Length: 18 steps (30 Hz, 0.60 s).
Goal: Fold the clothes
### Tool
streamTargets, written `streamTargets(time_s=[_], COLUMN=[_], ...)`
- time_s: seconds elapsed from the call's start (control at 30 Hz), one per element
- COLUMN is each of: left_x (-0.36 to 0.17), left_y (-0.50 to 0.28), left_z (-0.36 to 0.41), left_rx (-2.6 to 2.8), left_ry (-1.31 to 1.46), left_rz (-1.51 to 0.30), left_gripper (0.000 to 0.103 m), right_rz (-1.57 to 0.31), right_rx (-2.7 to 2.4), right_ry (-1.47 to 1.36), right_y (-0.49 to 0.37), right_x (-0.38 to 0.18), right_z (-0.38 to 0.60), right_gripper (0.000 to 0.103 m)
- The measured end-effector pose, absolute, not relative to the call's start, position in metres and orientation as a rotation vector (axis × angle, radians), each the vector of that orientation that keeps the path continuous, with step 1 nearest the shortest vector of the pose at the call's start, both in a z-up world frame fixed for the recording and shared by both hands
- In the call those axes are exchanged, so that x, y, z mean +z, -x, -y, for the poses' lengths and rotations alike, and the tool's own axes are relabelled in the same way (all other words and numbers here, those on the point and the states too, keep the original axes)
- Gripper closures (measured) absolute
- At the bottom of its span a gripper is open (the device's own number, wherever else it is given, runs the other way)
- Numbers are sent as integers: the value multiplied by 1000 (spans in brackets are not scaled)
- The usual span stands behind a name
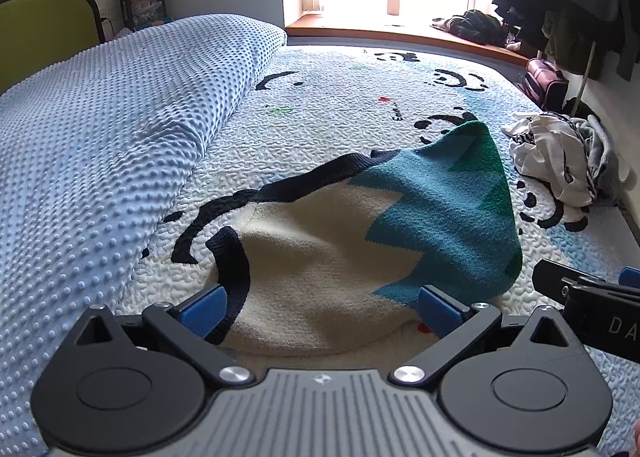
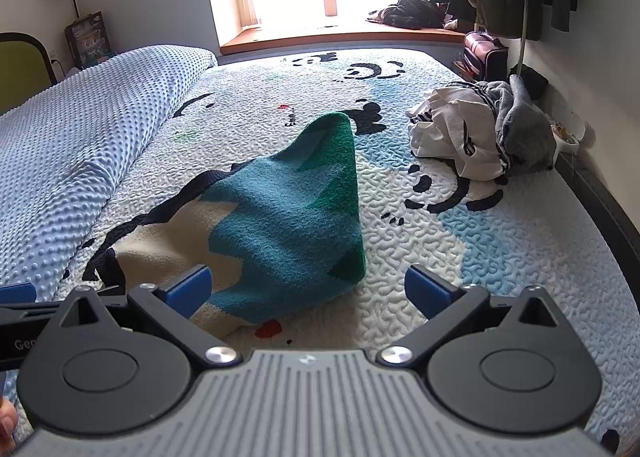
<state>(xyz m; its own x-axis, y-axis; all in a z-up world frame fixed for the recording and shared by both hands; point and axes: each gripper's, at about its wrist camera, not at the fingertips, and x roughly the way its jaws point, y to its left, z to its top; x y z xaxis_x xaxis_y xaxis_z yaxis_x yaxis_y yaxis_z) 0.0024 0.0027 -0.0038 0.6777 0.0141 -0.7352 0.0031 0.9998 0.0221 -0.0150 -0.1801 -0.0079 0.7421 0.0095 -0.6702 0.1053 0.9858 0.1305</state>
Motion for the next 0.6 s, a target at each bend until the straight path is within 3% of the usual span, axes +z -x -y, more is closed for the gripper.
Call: streamTargets(time_s=[0.6], left_x=[-8], left_y=[-1], left_z=[-2], left_rx=[33], left_ry=[-9], left_rz=[-851], left_gripper=[1], right_rz=[-743], right_rx=[-51], right_ry=[-170], right_y=[13], right_x=[-13], right_z=[182], right_gripper=[0])
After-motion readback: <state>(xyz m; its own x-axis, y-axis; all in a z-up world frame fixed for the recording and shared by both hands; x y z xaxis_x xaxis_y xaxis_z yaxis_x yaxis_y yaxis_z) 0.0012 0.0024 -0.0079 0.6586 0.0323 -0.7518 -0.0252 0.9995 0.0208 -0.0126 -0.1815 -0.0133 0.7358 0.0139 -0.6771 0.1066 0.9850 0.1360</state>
